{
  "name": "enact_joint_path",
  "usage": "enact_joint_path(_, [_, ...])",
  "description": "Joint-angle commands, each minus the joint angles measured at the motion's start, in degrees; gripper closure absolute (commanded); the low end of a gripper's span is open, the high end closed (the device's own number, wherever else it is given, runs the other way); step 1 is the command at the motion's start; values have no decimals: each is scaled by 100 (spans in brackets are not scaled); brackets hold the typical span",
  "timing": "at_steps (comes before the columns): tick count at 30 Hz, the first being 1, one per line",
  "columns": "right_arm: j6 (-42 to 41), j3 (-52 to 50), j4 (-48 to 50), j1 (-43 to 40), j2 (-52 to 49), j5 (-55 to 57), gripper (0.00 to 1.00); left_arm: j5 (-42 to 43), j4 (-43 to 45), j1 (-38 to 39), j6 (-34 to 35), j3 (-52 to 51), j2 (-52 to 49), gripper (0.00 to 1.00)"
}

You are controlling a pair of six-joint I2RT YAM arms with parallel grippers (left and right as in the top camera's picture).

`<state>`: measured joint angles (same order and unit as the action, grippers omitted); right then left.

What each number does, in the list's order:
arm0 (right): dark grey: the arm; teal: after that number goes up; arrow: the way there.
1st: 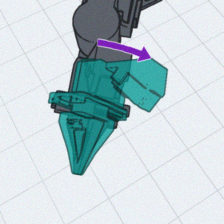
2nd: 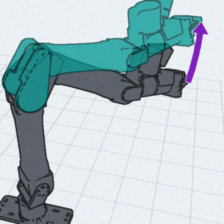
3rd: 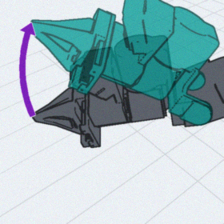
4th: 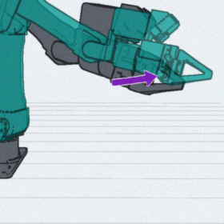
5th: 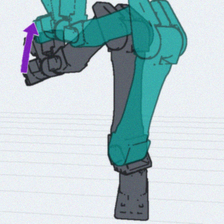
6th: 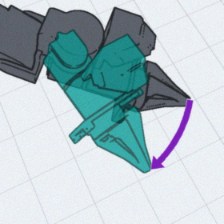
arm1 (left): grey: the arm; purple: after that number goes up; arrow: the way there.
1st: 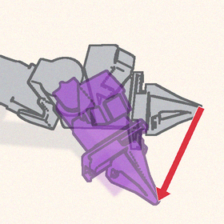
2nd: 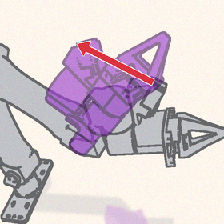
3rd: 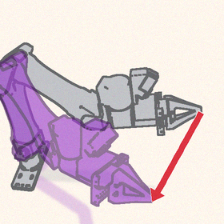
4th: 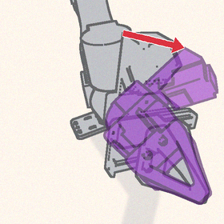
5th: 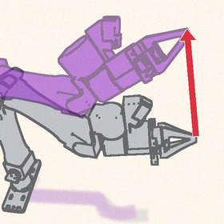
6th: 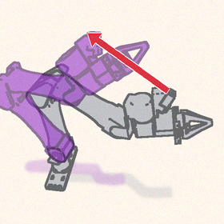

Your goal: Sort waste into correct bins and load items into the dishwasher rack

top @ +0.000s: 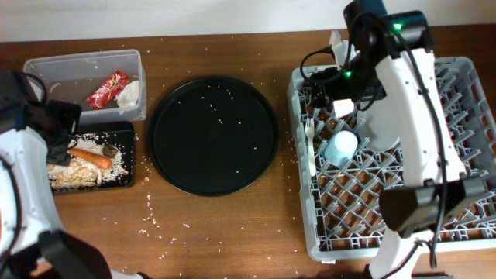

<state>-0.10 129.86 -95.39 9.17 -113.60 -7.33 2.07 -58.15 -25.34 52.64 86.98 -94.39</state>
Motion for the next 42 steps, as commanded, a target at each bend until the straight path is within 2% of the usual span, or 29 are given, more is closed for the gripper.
enact_joint_path(1, [-81,98,-72,133,981,50,1,57,-68,7,-90,72,166,1])
enact_joint_path(6, [-186,96,-192,138,2277,55,1,205,-68,7,-90,72,157,1])
enact_joint_path(10, [-188,96,-195,138,2695,48,1,201,-68,7,-90,72,157,1])
enact_joint_path(20, [-186,96,-192,138,2583,-118,1,201,-68,7,-90,72,157,1])
enact_joint_path(24, [-160,-199,369,138,2677,684,1,201,-68,7,-90,72,157,1])
enact_joint_path(26, [87,-975,1338,138,3150,824,1,201,-68,7,-90,72,157,1])
enact_joint_path(29, [791,-3178,3403,136,4339,824,1,201,-68,7,-90,72,155,1])
enact_joint_path(30, [824,-3832,3910,131,4677,817,1,201,-68,7,-90,72,155,1])
enact_joint_path(32, [715,-5976,5375,118,5893,717,1,201,-68,7,-90,72,155,1])
enact_joint_path(35, [369,-8174,7254,-153,7254,586,1,201,-68,7,-90,72,157,1])
enact_joint_path(39, [369,-10336,8507,-219,8891,610,1,201,-68,7,-90,72,157,1])
enact_joint_path(42, [369,-11608,9427,-219,9755,610,1,201,-68,7,-90,72,155,1])
